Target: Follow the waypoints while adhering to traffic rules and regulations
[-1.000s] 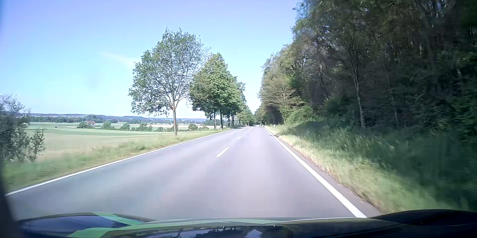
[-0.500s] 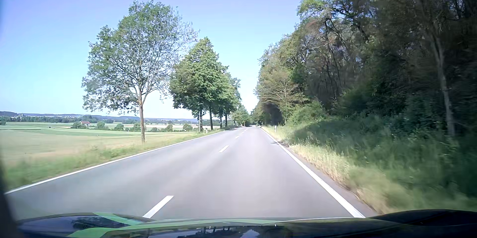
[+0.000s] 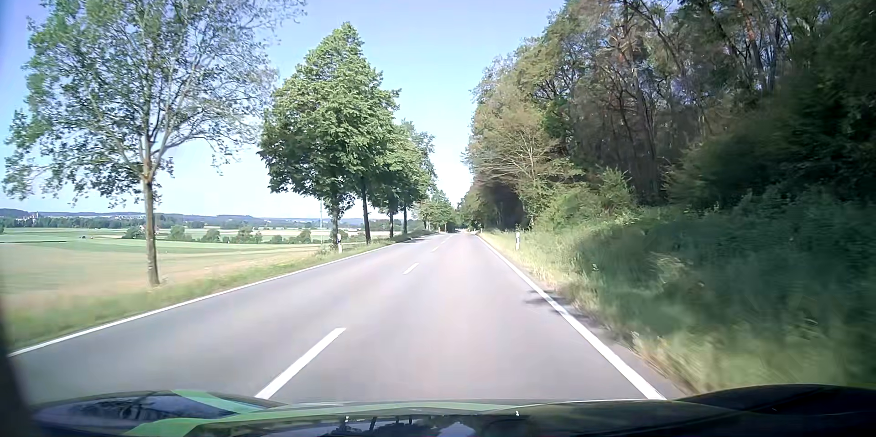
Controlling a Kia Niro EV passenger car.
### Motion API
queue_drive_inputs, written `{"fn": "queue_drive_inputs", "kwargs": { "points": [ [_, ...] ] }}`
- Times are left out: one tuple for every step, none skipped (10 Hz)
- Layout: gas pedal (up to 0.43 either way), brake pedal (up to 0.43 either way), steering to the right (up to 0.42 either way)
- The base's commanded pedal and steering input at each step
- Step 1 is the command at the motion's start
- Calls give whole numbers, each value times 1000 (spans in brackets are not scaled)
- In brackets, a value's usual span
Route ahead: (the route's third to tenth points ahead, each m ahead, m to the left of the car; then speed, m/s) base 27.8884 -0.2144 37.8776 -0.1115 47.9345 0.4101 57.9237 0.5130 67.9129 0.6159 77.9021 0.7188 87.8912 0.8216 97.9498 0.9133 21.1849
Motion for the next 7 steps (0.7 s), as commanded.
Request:
{"fn": "queue_drive_inputs", "kwargs": {
  "points": [
    [177,0,-2],
    [177,0,-2],
    [177,0,-3],
    [177,0,-3],
    [177,0,-3],
    [177,0,-3],
    [177,0,-3]
  ]
}}
